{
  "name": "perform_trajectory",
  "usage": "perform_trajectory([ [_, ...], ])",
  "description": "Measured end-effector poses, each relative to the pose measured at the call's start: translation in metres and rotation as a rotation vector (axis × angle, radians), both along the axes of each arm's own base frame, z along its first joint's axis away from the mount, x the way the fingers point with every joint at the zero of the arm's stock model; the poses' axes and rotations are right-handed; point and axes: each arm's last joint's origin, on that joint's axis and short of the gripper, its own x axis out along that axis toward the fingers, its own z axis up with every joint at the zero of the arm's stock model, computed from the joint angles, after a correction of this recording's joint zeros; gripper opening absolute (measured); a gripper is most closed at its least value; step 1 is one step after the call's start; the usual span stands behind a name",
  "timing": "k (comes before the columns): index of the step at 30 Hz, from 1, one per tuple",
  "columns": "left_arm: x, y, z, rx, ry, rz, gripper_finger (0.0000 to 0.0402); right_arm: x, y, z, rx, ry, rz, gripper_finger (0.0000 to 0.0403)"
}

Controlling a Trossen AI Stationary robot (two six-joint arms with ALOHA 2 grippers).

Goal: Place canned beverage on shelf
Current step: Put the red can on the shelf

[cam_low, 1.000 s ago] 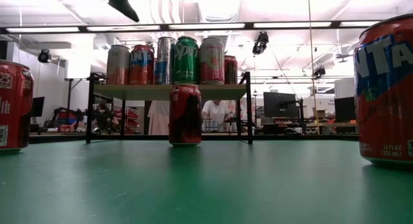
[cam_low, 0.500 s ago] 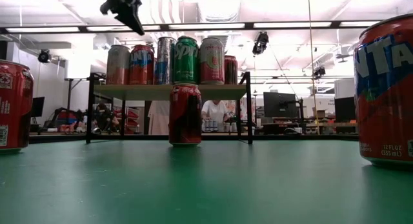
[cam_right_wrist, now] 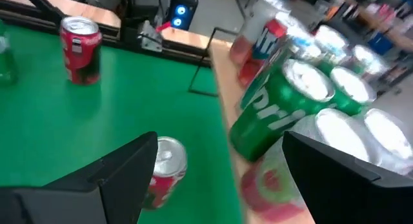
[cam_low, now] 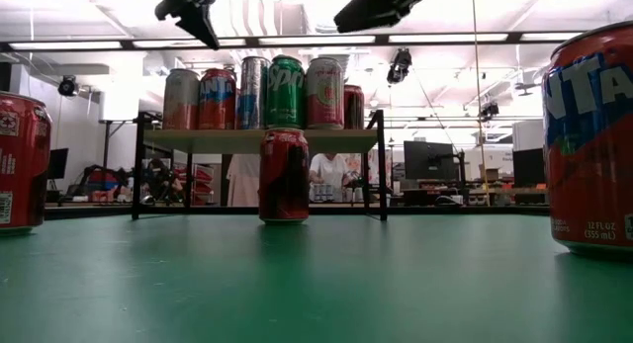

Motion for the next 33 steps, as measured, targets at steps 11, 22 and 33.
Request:
perform_trajectory([
  [11,-0.007,-0.005,0.009,0.02,-0.054,0.01,0.0,-0.002,-0.002,0.003,-0.047,-0.022,-0.024,0.0325],
  [22,0.012,0.006,-0.004,-0.073,-0.063,0.023,0.0,-0.002,-0.002,0.004,-0.058,-0.02,-0.02,0.0325],
  [33,0.019,0.013,-0.012,-0.065,-0.022,0.064,0.0,-0.003,-0.005,-0.001,-0.065,0.013,-0.029,0.0325],
])
